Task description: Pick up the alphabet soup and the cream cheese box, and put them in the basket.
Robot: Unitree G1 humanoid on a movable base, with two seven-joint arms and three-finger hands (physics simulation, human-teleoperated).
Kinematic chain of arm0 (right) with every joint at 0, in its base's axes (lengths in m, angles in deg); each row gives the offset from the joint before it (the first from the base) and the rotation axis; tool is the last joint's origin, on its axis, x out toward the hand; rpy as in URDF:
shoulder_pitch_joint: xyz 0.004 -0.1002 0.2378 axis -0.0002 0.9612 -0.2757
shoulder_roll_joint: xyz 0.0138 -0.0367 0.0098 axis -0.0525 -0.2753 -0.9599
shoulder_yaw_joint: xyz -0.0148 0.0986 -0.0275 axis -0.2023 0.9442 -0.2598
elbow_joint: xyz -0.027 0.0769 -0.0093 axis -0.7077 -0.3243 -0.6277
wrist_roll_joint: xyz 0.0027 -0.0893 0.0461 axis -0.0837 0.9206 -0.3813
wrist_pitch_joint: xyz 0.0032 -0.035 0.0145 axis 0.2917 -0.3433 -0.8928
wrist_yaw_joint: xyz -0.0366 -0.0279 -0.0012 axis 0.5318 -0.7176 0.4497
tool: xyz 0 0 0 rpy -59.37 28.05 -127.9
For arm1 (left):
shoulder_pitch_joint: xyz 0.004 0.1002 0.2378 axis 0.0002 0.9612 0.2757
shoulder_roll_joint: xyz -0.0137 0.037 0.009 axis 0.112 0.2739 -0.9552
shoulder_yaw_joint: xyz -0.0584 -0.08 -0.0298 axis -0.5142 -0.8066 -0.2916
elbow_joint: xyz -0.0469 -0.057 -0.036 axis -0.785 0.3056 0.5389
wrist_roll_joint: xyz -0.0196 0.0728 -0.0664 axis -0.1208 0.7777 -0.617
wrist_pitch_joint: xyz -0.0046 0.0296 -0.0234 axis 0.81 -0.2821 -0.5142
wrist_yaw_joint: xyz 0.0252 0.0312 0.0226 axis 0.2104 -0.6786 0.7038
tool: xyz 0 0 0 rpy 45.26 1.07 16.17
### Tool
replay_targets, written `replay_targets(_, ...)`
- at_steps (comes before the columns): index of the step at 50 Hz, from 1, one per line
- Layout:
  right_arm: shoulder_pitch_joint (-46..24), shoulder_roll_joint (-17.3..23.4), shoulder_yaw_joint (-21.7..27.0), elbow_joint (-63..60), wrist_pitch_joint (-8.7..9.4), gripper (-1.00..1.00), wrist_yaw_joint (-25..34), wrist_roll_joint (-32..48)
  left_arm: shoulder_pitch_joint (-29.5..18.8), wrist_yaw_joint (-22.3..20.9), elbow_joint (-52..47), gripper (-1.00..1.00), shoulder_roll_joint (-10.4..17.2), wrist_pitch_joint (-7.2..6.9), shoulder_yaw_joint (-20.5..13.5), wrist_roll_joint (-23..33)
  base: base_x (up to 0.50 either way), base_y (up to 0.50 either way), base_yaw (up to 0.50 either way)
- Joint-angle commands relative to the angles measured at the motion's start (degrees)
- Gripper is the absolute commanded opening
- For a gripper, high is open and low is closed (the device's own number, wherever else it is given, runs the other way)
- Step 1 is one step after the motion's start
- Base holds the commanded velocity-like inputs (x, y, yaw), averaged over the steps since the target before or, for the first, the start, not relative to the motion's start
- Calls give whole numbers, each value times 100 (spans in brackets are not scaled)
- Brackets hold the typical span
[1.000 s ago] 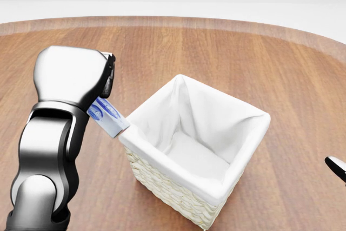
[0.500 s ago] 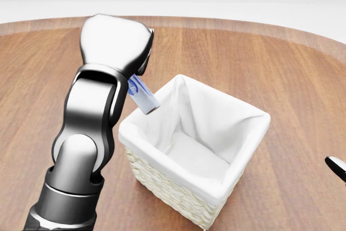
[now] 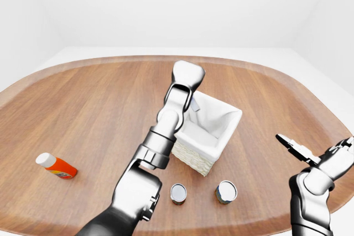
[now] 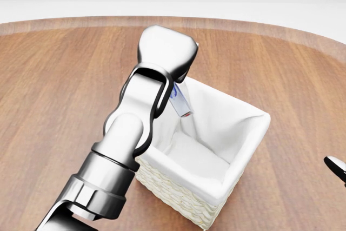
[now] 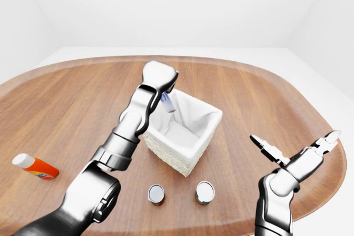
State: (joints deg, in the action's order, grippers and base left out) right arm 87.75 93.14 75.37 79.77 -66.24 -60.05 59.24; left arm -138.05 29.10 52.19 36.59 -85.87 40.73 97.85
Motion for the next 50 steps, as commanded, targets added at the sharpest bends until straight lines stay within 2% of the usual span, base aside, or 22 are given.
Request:
replay_targets(1, -16, 6, -13, 36, 0, 100, 0, 11, -384, 675, 1123, -100, -282, 1, 25, 12, 0, 0, 0)
replay_targets(10, -7, 3, -25, 14, 0, 100, 0, 16, -512, 998, 1748, -100, -415, 1, 104, -52, 0, 0, 0)
replay_targets(14, -10, 0, -30, 22, 0, 100, 0, 27, -515, 1091, 1893, -100, -460, 1, 181, 142, 0, 0, 0)
replay_targets(27, -2, -8, -19, 1, 0, 100, 0, 37, -228, 1106, 1750, -100, -648, 1, 267, 291, 0, 0, 0)
replay_targets(34, -5, -6, -16, 30, 0, 100, 0, 21, -272, 1242, 2018, -100, -778, 1, 298, 252, 0, 0, 0)
replay_targets(44, -5, 2, -32, 28, 0, 100, 0, 24, -313, 1222, 2012, -100, -700, 1, 284, 213, 0, 0, 0)
replay_targets(45, -3, 1, -30, 21, 0, 100, 0, 23, -300, 1197, 1990, -53, -697, 1, 293, 235, 0, 0, 0)
replay_targets(46, 2, -1, -25, 13, 0, 100, 0, 19, -280, 1181, 1952, 41, -701, 1, 297, 244, 0, 0, 0)
replay_targets(47, 12, -7, -24, -11, 0, 100, 0, 18, -266, 1175, 1913, 100, -702, 1, 287, 245, 0, 0, 0)
replay_targets(50, 33, -23, -22, -68, 0, 100, 0, 30, -216, 1151, 1811, 100, -686, 1, 284, 259, 0, 0, 0)
